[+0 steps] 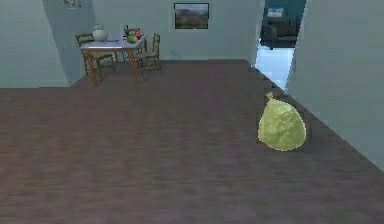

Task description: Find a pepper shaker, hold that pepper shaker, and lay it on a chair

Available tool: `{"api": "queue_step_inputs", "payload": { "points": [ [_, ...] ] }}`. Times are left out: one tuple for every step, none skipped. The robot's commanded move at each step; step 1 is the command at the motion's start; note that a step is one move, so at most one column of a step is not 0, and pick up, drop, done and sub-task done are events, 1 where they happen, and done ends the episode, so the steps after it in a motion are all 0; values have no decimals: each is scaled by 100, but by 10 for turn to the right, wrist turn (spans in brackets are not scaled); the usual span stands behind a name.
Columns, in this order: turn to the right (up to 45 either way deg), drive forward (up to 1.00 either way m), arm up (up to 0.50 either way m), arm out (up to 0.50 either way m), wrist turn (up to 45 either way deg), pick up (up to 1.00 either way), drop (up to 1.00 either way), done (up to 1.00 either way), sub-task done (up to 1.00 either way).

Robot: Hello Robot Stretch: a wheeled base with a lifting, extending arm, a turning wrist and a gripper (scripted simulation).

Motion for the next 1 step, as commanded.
{"api": "queue_step_inputs", "payload": {
  "points": [
    [0,100,0,0,0,0,0,0,0]
  ]
}}
